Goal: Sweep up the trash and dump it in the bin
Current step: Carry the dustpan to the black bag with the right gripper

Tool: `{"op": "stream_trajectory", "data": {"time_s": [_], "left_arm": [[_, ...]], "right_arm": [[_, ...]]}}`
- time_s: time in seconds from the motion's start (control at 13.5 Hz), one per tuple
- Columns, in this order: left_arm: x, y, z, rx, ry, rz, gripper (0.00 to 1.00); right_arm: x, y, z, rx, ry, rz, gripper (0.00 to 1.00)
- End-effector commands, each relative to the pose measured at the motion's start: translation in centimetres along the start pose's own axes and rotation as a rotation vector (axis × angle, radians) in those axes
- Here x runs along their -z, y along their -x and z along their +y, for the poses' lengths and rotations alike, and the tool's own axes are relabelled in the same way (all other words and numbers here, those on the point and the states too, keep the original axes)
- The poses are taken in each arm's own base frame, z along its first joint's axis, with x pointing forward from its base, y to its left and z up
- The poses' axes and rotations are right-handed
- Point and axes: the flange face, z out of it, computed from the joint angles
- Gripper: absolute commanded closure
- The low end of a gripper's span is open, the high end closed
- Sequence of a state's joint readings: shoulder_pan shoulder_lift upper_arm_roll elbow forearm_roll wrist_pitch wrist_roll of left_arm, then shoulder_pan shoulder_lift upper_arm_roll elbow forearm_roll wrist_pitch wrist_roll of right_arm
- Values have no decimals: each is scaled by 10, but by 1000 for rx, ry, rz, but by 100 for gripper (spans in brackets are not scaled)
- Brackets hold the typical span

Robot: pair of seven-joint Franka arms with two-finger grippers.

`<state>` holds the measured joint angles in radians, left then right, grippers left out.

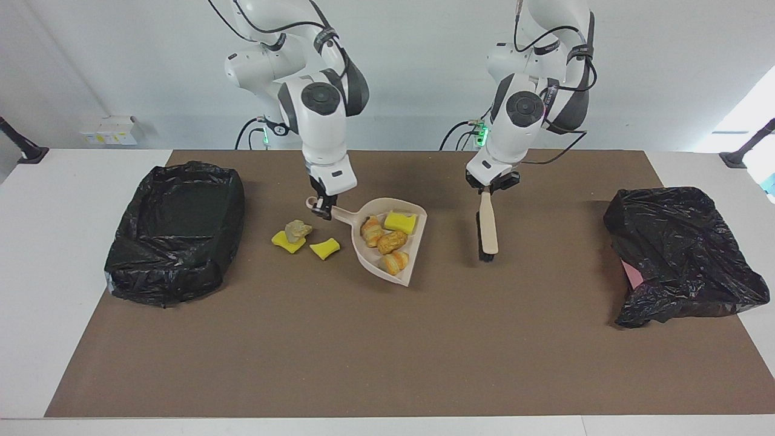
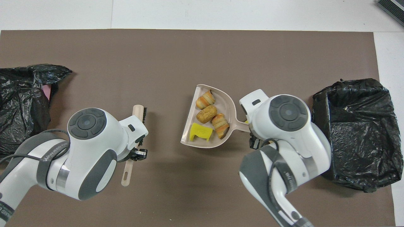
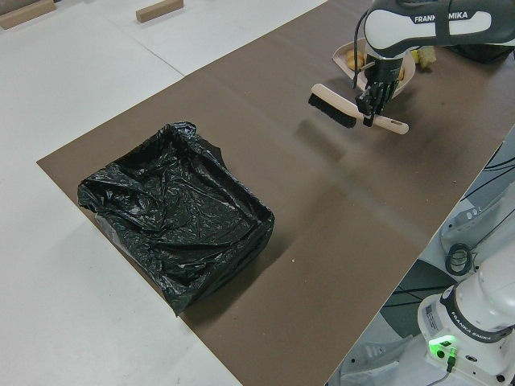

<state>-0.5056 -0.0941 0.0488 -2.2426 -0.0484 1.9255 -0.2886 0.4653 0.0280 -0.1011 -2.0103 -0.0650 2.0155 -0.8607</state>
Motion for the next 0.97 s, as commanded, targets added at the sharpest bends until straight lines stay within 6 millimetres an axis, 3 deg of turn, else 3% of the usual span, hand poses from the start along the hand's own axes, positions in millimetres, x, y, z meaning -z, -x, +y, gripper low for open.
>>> {"op": "stream_trajectory", "data": {"time_s": [0.0,0.22,0.3,0.52,0.74,0.89], "left_arm": [[-5,39,28,70,1,22,100],[-12,68,88,123,-22,39,100],[-18,81,110,141,-25,53,100],[-41,109,150,142,-16,92,100],[-71,130,180,172,2,128,100],[-85,130,177,179,0,127,100]], "right_arm": [[41,56,15,-17,24,21,100],[68,143,39,-14,9,14,100],[69,177,49,-7,-3,9,100],[64,273,77,27,3,1,100],[66,355,90,49,52,-177,100],[68,391,93,100,69,-242,100]]}}
